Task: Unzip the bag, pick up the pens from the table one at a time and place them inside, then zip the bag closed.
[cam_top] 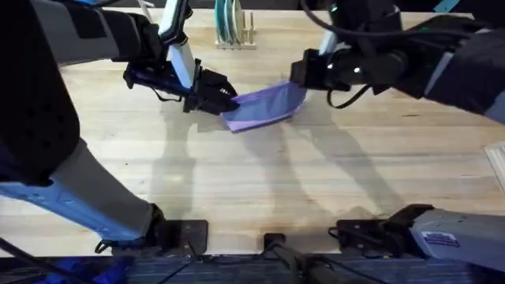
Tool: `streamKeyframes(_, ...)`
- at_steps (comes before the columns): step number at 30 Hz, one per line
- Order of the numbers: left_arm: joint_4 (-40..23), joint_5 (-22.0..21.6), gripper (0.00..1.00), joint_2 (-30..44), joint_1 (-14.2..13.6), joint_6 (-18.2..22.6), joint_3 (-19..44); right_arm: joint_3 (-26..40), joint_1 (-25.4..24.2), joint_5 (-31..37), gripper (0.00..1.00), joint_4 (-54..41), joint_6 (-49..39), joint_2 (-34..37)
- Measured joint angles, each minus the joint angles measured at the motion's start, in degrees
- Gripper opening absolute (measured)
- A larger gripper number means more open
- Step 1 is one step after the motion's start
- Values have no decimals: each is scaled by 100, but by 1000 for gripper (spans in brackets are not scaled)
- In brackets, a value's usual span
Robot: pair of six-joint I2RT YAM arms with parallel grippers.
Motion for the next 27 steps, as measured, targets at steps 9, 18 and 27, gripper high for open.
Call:
streamKeyframes(9,45,96,42,-1,-71,1,0,0,-973,-492,31,-104,-290,322)
streamKeyframes(18,128,113,42,2,-125,0,0,165,-1567,-1310,33,256,-219,1477)
streamKeyframes(27,15,-16,42,2,-69,2,0,194,-1925,-761,539,445,-76,1505)
